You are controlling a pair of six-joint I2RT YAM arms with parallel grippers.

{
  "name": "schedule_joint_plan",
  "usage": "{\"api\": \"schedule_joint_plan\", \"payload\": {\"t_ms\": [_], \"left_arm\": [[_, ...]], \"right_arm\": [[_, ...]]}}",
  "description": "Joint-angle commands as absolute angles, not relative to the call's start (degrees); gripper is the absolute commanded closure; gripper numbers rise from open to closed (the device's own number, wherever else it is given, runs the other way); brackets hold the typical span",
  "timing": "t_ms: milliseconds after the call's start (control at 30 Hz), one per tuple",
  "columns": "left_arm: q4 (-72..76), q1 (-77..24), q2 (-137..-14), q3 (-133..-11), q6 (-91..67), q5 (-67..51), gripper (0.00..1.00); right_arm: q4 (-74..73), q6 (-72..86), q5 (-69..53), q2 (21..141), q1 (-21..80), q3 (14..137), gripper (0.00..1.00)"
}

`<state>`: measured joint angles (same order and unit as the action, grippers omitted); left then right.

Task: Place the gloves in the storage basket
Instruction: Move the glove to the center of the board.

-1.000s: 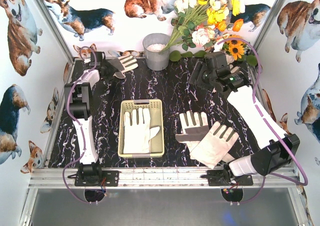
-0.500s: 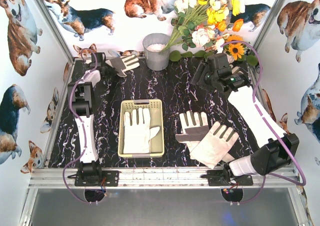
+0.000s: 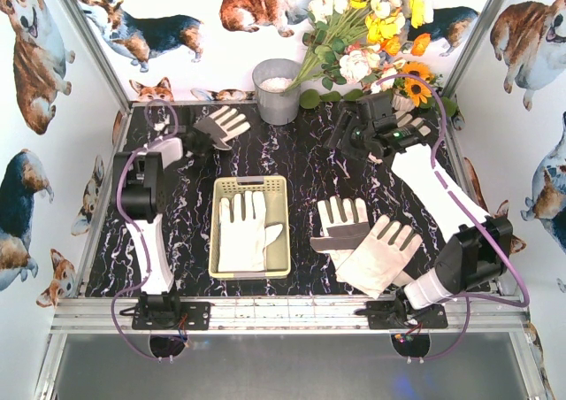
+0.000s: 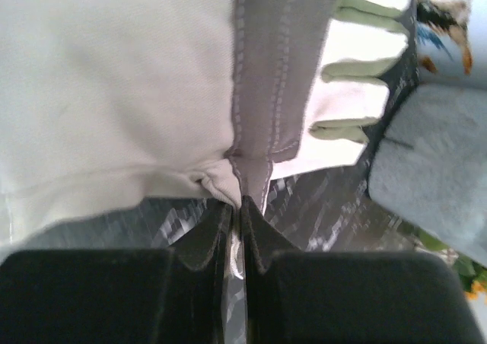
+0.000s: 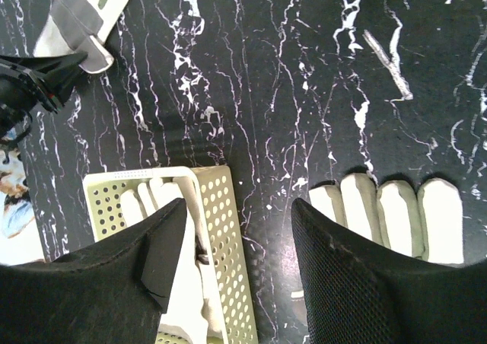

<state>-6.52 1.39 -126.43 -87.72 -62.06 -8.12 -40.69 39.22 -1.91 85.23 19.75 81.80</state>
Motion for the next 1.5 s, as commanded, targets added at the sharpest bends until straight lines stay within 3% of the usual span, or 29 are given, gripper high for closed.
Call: {"api": "schedule_joint_plan", "payload": {"t_ms": [0, 433, 600, 700, 833, 1133, 1333, 1467], "left_arm": [[-1.3, -4.5, -117.5, -79.2, -72.5, -1.2, 1.00], [2.9, -19.2, -119.3, -79.8, -86.7, -5.9, 1.00], [4.2, -20.2, -119.7, -81.6, -85.2, -8.5, 0.68], [4.2, -19.6, -117.8, -82.1, -81.9, -8.7, 0.56], [-3.4, -19.1, -113.7, -85.4, -69.3, -6.1, 0.53], [-13.7, -11.9, -106.3, -83.0, -48.7, -3.5, 0.39], [-20.2, -5.6, -112.6, -86.9, -39.5, -9.7, 0.30], [-20.9, -4.1, -117.2, -89.2, -37.4, -14.0, 0.29]], "right_arm": [[-34.4, 40.2, -5.5, 86.1, 19.5, 81.9, 0.42], [-33.0, 41.7, -6.5, 85.6, 19.5, 80.1, 0.42], [-32.3, 42.8, -5.4, 84.1, 19.5, 78.2, 0.42], [-32.4, 43.8, -5.3, 84.4, 19.4, 78.2, 0.43], [-32.7, 44.5, -8.6, 88.6, 19.5, 81.1, 0.51], [-30.0, 48.3, -18.7, 104.8, 21.1, 92.0, 0.49], [-22.2, 55.0, -25.1, 113.6, 21.3, 94.0, 0.47], [-19.9, 57.0, -26.5, 119.2, 21.4, 97.4, 0.45]]}}
